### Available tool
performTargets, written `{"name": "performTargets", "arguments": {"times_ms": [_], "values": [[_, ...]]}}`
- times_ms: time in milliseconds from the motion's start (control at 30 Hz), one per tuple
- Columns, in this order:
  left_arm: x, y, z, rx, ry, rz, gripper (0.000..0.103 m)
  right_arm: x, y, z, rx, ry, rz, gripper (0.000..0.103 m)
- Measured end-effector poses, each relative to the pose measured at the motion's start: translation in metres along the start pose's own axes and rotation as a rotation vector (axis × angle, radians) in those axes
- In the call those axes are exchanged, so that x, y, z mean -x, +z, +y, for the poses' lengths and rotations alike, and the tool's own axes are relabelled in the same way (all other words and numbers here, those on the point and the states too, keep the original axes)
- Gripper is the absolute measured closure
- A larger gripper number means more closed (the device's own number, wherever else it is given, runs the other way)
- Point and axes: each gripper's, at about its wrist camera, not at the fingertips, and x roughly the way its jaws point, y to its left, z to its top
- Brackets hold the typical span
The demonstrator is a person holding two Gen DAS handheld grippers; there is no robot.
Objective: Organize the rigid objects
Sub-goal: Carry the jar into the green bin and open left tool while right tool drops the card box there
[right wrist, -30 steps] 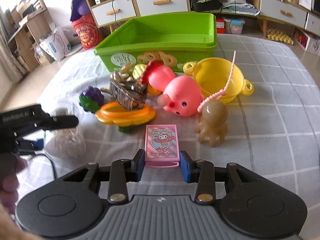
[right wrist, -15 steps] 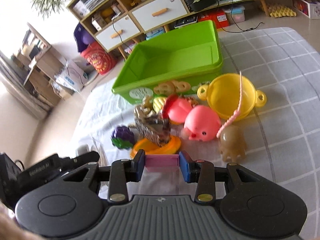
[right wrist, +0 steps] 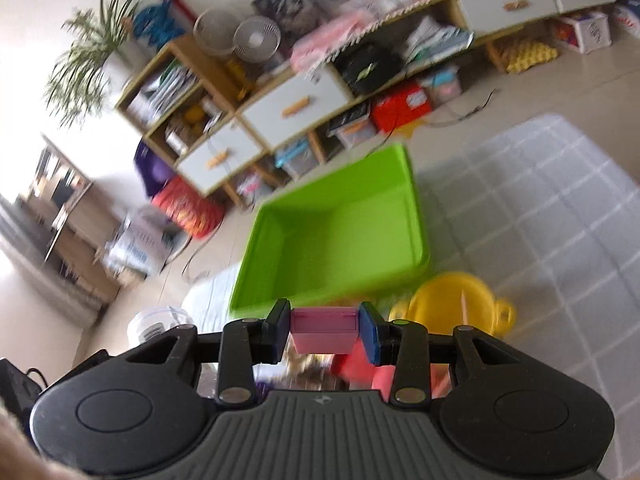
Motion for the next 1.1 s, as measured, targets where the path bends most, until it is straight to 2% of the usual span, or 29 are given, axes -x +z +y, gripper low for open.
{"name": "performTargets", "arguments": {"times_ms": [233, 333, 500, 667, 800, 900, 1100], "values": [[-0.063, 0.028, -0.012, -0.142, -0.013, -0.04, 0.02, -0.033, 0.026, 0.002, 0.033, -0.069, -0.118, 0.069], [-0.085, 0.028, -0.006, -0.16, -0.036, -0.035, 0.02, -0.053, 0.026, -0.002, 0.048, -0.08, -0.115, 0.069], [-0.113, 0.022, 0.005, -0.154, -0.003, 0.018, 0.02, -0.076, 0.026, -0.014, 0.028, -0.076, -0.083, 0.069], [-0.115, 0.021, 0.008, -0.162, 0.034, 0.05, 0.024, -0.085, 0.023, -0.022, 0.017, -0.098, -0.064, 0.069], [-0.121, 0.018, 0.012, -0.17, 0.111, 0.118, 0.029, -0.087, 0.02, -0.025, 0.021, -0.115, -0.056, 0.069], [-0.117, 0.014, 0.014, -0.171, 0.122, 0.123, 0.029, -0.086, 0.019, -0.025, 0.034, -0.124, -0.053, 0.069], [-0.116, 0.012, 0.01, -0.168, 0.15, 0.194, 0.031, -0.085, 0.018, -0.025, 0.042, -0.129, -0.052, 0.068]]}}
